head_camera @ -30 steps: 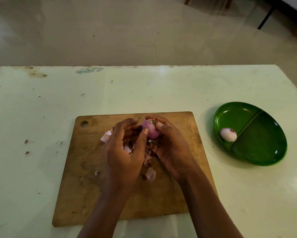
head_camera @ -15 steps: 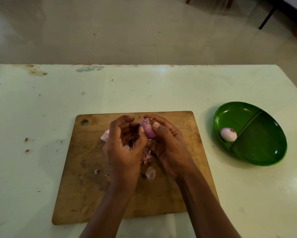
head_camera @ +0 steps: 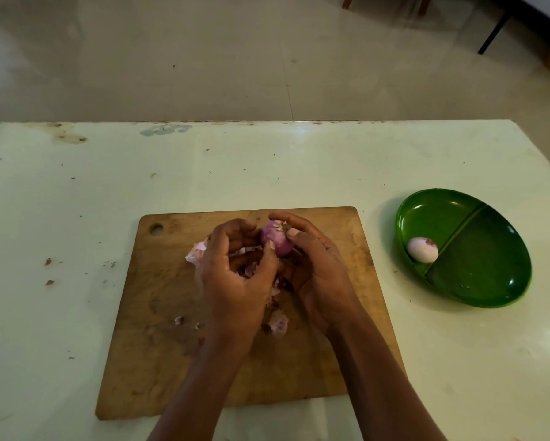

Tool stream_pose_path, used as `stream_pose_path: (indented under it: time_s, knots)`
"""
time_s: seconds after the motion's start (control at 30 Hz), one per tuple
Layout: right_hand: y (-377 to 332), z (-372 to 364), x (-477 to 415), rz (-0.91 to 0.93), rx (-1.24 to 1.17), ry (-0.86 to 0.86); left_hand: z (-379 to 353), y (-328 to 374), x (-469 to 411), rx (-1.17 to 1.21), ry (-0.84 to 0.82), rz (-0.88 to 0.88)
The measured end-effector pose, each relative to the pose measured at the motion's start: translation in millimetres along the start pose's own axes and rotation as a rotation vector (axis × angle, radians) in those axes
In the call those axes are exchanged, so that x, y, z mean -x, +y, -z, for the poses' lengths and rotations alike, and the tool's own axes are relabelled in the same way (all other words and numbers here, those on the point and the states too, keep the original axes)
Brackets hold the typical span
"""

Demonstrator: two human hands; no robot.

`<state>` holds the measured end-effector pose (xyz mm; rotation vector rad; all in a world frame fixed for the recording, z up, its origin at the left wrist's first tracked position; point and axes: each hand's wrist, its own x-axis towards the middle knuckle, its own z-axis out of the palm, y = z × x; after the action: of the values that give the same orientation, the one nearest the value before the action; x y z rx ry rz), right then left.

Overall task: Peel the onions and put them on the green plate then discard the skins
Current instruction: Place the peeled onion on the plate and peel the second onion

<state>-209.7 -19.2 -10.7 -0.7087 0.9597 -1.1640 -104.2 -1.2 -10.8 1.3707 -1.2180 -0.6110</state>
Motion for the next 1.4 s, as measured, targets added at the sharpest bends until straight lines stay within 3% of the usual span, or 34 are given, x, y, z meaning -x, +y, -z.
stream_pose_path:
  time_s: [0.43, 0.63, 0.93, 1.4]
  knots:
    - [3.8, 2.9, -2.3, 0.106, 0.115, -0.014, 2.9, 0.4, -2.5, -0.019, -0.074, 0.045]
    - [3.8, 1.8, -1.4, 0.184, 0.233, -0.061, 4.5, 0.0, -4.0, -0.175, -0.096, 0.011]
    - [2.2, 4.9, -1.2, 0.172, 0.215, -0.104, 6.3, 2.0, -4.4, -0.210, -0.107, 0.031]
    - [0.3, 0.1, 0.4, 0.158, 0.207, -0.130, 6.9, -0.8, 2.0, -0.614, -0.181, -0.216]
